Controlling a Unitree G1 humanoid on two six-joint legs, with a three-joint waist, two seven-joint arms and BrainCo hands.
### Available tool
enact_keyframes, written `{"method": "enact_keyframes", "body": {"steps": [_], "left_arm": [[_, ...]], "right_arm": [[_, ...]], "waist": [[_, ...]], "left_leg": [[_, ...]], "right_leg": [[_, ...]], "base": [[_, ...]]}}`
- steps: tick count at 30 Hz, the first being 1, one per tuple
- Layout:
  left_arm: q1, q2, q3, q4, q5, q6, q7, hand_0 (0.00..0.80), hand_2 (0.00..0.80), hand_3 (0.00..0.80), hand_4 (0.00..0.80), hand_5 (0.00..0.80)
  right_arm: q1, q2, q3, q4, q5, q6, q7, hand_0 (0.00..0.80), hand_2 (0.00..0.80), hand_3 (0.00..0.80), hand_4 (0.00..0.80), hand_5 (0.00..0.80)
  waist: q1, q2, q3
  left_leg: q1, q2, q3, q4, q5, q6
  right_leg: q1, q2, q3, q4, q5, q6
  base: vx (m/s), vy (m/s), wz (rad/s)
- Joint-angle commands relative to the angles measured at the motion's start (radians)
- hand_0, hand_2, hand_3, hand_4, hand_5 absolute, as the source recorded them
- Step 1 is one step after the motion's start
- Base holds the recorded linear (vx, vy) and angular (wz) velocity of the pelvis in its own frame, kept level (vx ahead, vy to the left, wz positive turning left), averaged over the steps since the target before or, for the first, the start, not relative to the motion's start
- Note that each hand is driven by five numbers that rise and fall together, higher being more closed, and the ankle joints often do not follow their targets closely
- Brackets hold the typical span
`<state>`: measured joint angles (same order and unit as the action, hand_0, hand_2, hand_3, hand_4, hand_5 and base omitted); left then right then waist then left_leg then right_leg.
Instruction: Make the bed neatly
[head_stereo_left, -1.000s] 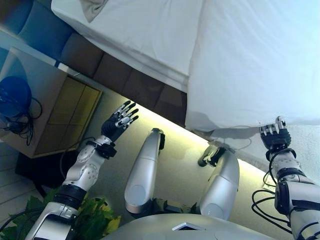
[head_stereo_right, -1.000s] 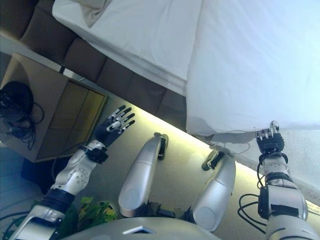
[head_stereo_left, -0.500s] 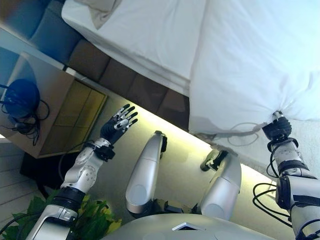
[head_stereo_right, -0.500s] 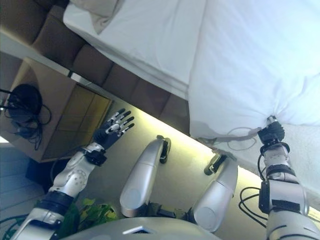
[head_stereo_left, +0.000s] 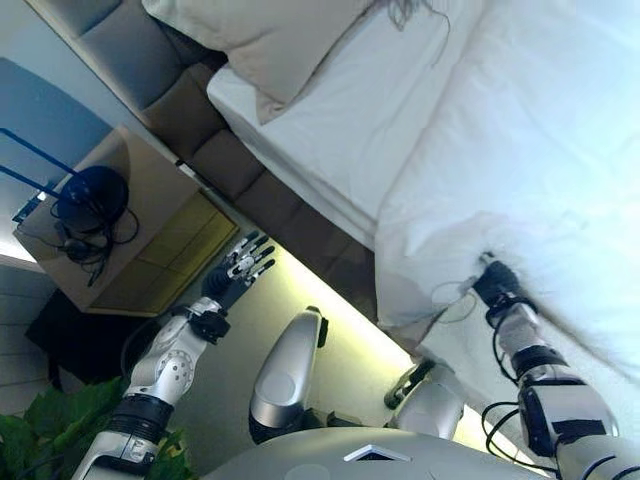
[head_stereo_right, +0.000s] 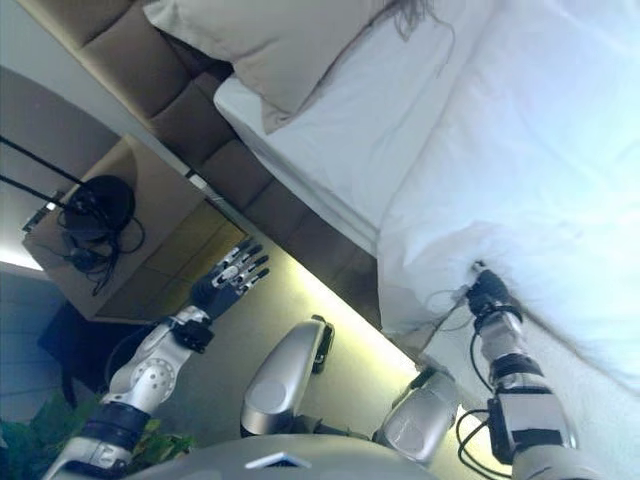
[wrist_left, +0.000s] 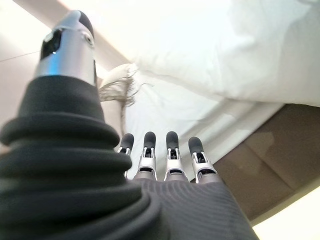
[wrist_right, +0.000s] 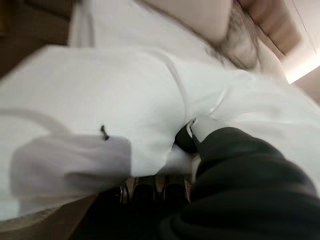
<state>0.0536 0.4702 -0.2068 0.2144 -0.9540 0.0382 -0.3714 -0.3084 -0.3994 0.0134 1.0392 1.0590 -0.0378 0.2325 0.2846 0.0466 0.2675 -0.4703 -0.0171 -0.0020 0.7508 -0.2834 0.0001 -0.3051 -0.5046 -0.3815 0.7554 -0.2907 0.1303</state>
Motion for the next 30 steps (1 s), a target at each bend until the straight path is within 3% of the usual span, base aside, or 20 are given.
{"method": "enact_keyframes", "body": {"steps": [1,10,18,25,29,30], "left_arm": [[0.03,-0.001,0.04,-0.096,0.026,-0.011,-0.018,0.0,0.0,0.0,0.0,0.0],[0.113,-0.022,0.084,-0.091,0.098,0.064,-0.067,0.0,0.0,0.0,0.0,0.0],[0.128,-0.054,0.092,-0.097,0.116,0.08,-0.102,0.0,0.0,0.0,0.0,0.0],[0.15,-0.054,0.109,-0.101,0.137,0.098,-0.123,0.0,0.0,0.0,0.0,0.0],[0.166,-0.06,0.133,-0.09,0.152,0.101,-0.142,0.0,0.0,0.0,0.0,0.0],[0.169,-0.062,0.136,-0.092,0.154,0.104,-0.141,0.0,0.0,0.0,0.0,0.0]], "right_arm": [[-0.022,0.033,0.026,-0.076,-0.048,-0.027,-0.009,0.8,0.8,0.8,0.8,0.8],[-0.013,0.181,0.174,-0.117,-0.109,-0.012,-0.088,0.8,0.8,0.8,0.8,0.8],[-0.071,0.293,0.345,-0.151,-0.154,0.022,-0.166,0.8,0.8,0.8,0.8,0.8],[-0.119,0.331,0.377,-0.121,-0.123,0.029,-0.195,0.8,0.8,0.8,0.8,0.8],[-0.11,0.336,0.366,-0.121,-0.123,0.045,-0.197,0.8,0.8,0.8,0.8,0.8],[-0.102,0.335,0.365,-0.124,-0.129,0.05,-0.201,0.452,0.452,0.452,0.452,0.452]], "waist": [[0.068,-0.008,-0.055],[0.159,-0.041,-0.102],[0.213,-0.041,-0.12],[0.258,-0.05,-0.122],[0.261,-0.057,-0.126],[0.259,-0.058,-0.127]], "left_leg": [[0.042,0.035,-0.001,-0.079,0.027,-0.024],[0.152,0.023,-0.025,-0.17,0.048,-0.033],[0.209,0.0,-0.063,-0.262,0.102,-0.045],[0.231,-0.02,-0.103,-0.295,0.13,-0.059],[0.242,-0.027,-0.112,-0.301,0.132,-0.061],[0.243,-0.028,-0.111,-0.3,0.131,-0.06]], "right_leg": [[0.113,-0.042,0.015,-0.115,0.136,0.053],[0.298,-0.038,-0.104,-0.224,0.15,0.065],[0.372,-0.026,-0.142,-0.303,0.183,0.074],[0.425,-0.024,-0.192,-0.345,0.22,0.081],[0.43,-0.025,-0.191,-0.354,0.241,0.086],[0.43,-0.026,-0.19,-0.355,0.244,0.086]], "base": [[0.147,0.114,0.35],[0.165,0.063,0.37],[0.083,0.081,0.2],[0.074,0.034,0.23],[0.058,0.001,0.12],[0.049,-0.014,0.0]]}}
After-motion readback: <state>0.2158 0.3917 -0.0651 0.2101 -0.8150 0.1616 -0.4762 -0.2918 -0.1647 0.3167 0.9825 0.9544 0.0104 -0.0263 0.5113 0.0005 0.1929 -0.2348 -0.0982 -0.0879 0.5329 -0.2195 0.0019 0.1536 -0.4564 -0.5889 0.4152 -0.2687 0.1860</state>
